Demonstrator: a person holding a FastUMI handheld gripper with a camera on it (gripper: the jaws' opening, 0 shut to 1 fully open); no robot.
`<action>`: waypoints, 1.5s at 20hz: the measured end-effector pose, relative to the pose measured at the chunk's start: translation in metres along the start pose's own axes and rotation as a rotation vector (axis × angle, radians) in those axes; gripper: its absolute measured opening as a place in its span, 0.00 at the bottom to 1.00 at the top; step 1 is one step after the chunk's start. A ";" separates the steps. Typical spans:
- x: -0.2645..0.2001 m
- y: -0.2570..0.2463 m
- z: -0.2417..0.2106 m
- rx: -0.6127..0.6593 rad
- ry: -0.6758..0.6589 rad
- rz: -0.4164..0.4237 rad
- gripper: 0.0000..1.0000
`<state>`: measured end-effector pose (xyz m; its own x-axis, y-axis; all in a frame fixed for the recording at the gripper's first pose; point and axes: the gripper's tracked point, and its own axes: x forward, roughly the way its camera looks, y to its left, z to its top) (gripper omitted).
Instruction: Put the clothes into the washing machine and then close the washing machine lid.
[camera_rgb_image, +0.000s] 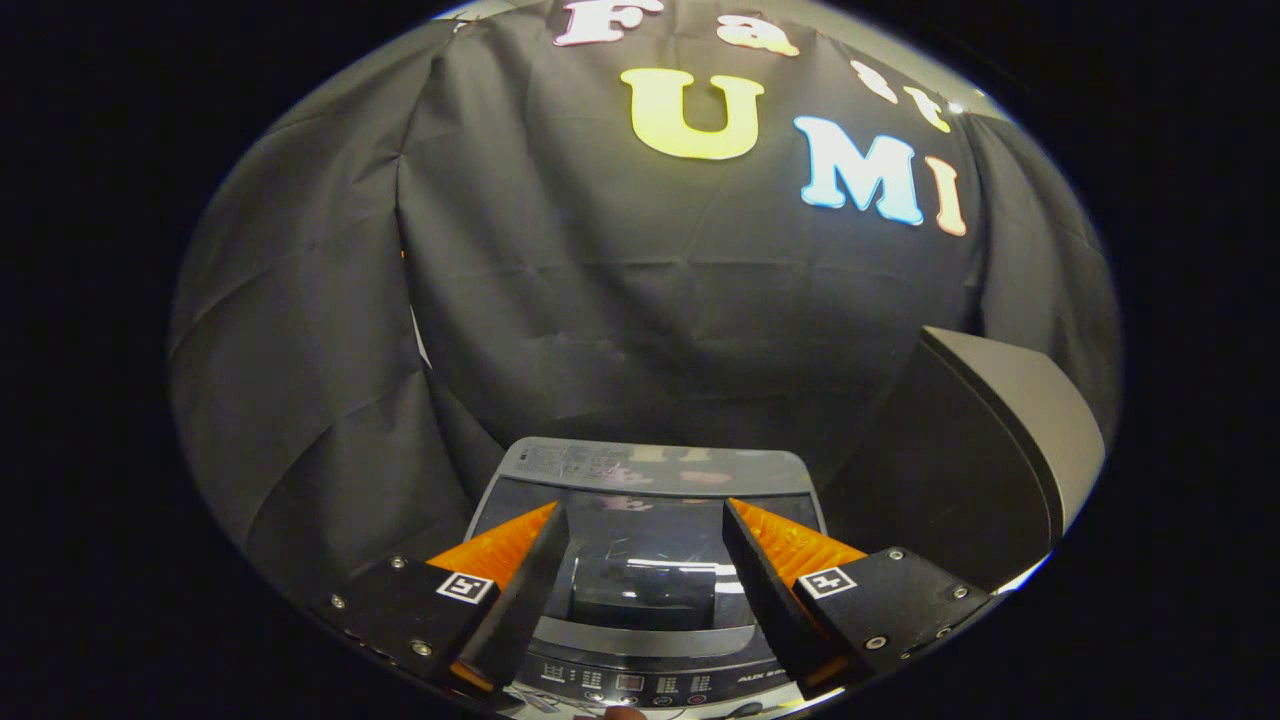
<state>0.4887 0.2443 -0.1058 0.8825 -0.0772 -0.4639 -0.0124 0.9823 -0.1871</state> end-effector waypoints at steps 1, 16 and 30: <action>-0.008 -0.010 -0.011 -0.036 0.001 -0.026 0.95; -0.245 -0.083 -0.101 -0.212 -0.248 0.052 0.96; -0.418 -0.243 -0.138 -0.048 -0.411 0.061 0.95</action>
<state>0.0576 0.0144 0.0139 0.9936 0.0651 -0.0926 -0.0837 0.9731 -0.2144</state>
